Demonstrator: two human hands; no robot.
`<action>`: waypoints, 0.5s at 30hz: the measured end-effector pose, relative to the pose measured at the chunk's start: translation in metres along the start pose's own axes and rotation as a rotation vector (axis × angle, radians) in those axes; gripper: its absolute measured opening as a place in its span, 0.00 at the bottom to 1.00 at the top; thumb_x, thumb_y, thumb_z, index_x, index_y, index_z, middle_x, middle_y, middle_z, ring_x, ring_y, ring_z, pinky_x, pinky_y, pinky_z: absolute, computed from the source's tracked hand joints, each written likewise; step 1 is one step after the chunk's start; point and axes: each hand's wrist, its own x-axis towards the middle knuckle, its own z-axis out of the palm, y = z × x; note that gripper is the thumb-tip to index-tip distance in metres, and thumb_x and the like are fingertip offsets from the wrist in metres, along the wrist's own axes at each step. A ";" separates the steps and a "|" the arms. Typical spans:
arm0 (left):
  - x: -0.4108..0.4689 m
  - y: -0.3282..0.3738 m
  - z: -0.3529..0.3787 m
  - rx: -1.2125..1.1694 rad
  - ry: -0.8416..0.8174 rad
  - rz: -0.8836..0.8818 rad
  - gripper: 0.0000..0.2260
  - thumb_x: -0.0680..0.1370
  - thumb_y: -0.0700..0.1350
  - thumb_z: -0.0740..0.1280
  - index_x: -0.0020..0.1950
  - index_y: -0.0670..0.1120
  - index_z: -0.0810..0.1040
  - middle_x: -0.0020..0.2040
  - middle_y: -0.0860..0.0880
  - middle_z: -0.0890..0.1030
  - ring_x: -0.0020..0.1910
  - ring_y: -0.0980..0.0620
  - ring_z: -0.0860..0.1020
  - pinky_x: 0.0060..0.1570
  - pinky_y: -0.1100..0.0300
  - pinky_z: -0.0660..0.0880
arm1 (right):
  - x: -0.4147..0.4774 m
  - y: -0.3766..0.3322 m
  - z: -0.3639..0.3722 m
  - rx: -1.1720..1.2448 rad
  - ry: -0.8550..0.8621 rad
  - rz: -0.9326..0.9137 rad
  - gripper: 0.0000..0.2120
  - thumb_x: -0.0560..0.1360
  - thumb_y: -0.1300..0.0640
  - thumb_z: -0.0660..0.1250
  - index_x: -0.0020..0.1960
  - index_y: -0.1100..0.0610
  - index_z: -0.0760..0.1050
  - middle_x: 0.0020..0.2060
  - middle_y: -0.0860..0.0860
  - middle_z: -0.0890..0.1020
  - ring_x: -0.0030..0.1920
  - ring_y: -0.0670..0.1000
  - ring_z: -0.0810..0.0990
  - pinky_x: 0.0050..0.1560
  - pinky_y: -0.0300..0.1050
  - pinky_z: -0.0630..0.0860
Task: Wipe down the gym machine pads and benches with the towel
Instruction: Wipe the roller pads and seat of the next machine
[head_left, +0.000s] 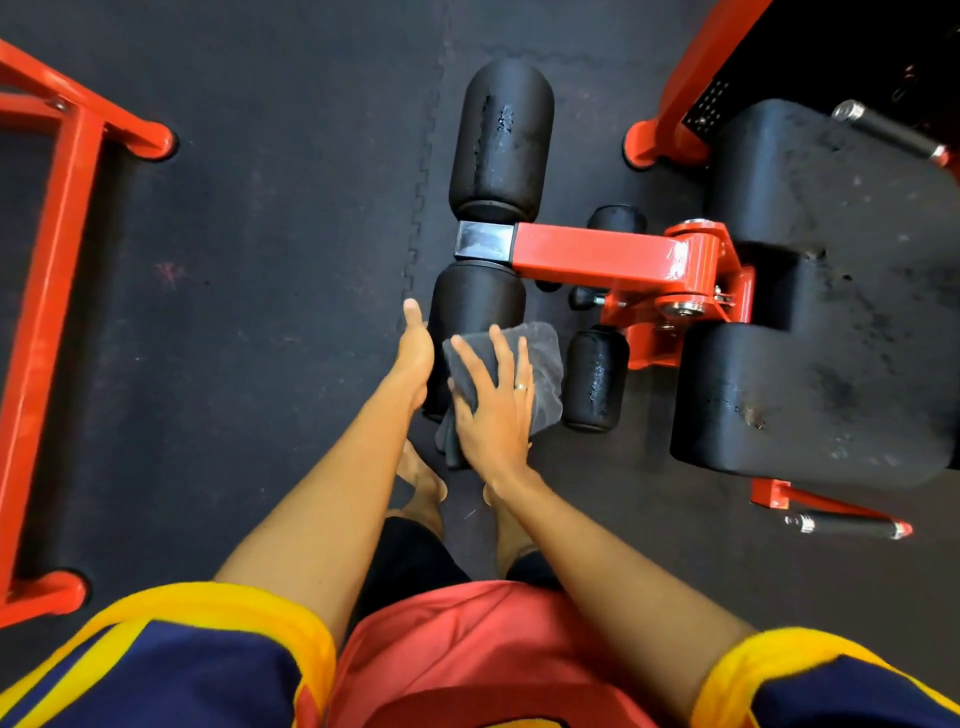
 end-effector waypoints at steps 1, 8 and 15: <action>0.004 0.000 -0.001 -0.006 -0.032 -0.027 0.44 0.74 0.78 0.45 0.71 0.47 0.76 0.66 0.42 0.80 0.63 0.45 0.79 0.68 0.47 0.73 | -0.011 0.000 0.000 0.015 -0.012 -0.006 0.30 0.80 0.55 0.68 0.78 0.40 0.66 0.83 0.47 0.55 0.83 0.58 0.45 0.78 0.66 0.56; -0.022 -0.007 0.025 -0.010 0.103 0.075 0.56 0.60 0.86 0.43 0.80 0.56 0.65 0.79 0.49 0.67 0.77 0.48 0.66 0.77 0.42 0.61 | 0.080 -0.004 -0.001 0.060 0.118 0.074 0.24 0.79 0.56 0.68 0.73 0.42 0.74 0.79 0.51 0.67 0.81 0.63 0.56 0.75 0.67 0.62; -0.050 -0.008 0.020 -0.028 0.068 0.125 0.56 0.62 0.87 0.47 0.82 0.54 0.61 0.81 0.49 0.64 0.79 0.50 0.63 0.78 0.44 0.59 | 0.077 -0.007 -0.003 0.025 0.122 0.050 0.25 0.80 0.50 0.66 0.77 0.43 0.71 0.80 0.51 0.64 0.82 0.61 0.55 0.78 0.64 0.59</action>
